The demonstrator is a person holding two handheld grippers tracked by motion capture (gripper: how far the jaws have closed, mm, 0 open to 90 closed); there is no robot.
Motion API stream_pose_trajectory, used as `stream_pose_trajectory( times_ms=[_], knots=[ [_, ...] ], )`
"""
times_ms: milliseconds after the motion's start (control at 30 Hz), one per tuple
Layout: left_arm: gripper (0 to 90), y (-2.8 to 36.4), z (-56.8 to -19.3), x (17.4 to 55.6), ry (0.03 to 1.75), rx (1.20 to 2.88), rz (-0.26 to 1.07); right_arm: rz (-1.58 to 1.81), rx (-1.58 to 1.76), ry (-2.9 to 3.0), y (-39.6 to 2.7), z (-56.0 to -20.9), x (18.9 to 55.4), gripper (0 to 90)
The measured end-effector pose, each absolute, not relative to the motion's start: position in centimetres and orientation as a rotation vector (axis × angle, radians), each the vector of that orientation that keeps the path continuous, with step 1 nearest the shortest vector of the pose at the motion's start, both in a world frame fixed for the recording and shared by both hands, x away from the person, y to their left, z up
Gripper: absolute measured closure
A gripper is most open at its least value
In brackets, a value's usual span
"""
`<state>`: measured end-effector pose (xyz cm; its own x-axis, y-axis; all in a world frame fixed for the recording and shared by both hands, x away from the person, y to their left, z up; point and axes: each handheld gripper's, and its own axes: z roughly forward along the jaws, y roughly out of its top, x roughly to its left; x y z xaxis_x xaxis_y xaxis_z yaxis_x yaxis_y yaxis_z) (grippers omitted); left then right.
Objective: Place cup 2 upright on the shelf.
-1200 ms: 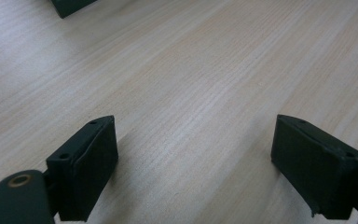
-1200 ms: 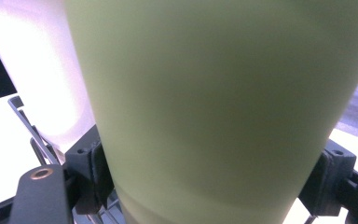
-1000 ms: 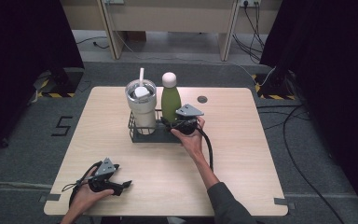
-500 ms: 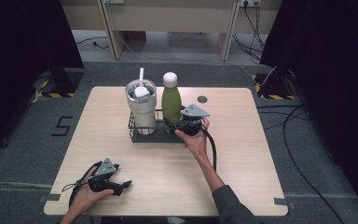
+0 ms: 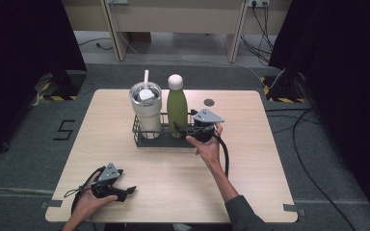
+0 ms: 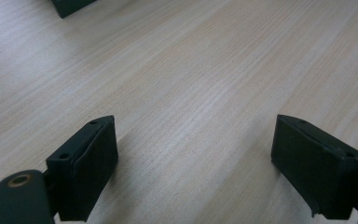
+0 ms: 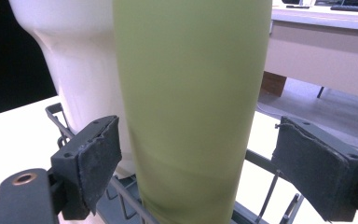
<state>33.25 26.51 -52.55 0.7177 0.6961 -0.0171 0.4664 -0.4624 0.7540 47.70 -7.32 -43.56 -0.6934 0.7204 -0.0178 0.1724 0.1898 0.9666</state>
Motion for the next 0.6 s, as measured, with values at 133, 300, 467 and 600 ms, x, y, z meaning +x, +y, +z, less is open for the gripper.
stream_pose_trajectory(
  times_ms=[133, 300, 467, 600],
  knots=[
    [13.8, 26.5, -52.6, 33.2, 0.879, 2.143, 0.378, 1.531, 0.831, 1.993, -7.6, -43.4, 47.3, 14.9],
    [13.8, 26.5, -52.6, 33.3, 0.879, 2.143, 0.378, 1.53, 0.825, 1.987, -8.1, -43.2, 46.5, 14.9],
    [13.8, 26.5, -52.6, 33.3, 0.879, 2.144, 0.378, 1.529, 0.82, 1.984, -8.7, -43.0, 45.8, 15.0],
    [13.8, 26.5, -52.6, 33.3, 0.879, 2.143, 0.378, 1.528, 0.824, 1.983, -9.1, -43.1, 45.3, 15.0]
  ],
)
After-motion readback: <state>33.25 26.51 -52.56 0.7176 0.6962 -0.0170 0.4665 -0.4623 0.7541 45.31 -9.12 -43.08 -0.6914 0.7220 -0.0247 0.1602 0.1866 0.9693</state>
